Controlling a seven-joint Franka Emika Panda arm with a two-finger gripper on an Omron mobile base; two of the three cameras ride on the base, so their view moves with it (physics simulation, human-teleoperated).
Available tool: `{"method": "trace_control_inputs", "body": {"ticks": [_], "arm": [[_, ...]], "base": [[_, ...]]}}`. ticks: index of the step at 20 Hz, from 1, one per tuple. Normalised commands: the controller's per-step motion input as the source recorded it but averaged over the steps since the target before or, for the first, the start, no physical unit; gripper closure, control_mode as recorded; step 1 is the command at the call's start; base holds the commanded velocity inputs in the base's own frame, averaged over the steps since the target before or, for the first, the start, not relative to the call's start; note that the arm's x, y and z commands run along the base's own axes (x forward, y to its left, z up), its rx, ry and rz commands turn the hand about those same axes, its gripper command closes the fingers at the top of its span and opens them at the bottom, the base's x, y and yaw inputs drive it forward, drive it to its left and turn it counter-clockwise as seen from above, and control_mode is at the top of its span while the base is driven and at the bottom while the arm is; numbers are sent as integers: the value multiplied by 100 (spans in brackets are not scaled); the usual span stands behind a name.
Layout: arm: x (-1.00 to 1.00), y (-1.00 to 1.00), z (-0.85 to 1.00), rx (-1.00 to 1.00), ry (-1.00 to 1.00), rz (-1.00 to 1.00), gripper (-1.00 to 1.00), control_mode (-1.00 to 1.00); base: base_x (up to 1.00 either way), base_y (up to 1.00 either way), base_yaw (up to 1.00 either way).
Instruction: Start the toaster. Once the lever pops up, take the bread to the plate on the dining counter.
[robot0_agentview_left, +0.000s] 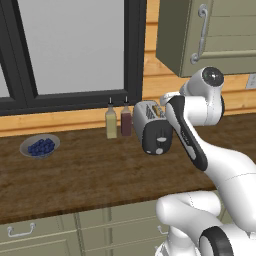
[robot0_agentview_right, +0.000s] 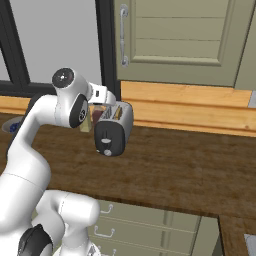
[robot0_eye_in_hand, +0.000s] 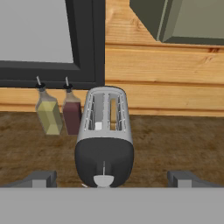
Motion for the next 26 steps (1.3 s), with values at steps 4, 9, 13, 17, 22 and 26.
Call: {"method": "trace_control_inputs", "body": {"ticks": [4,9,13,17,22,26], "arm": [[0,0,0,0,0,0,-100,-100],[0,0,0,0,0,0,-100,-100],[0,0,0,0,0,0,-100,-100],[0,0,0,0,0,0,-100,-100],[0,0,0,0,0,0,-100,-100],[0,0,0,0,0,0,-100,-100]], "base": [[0,0,0],[0,0,0],[0,0,0],[0,0,0],[0,0,0],[0,0,0]]}}
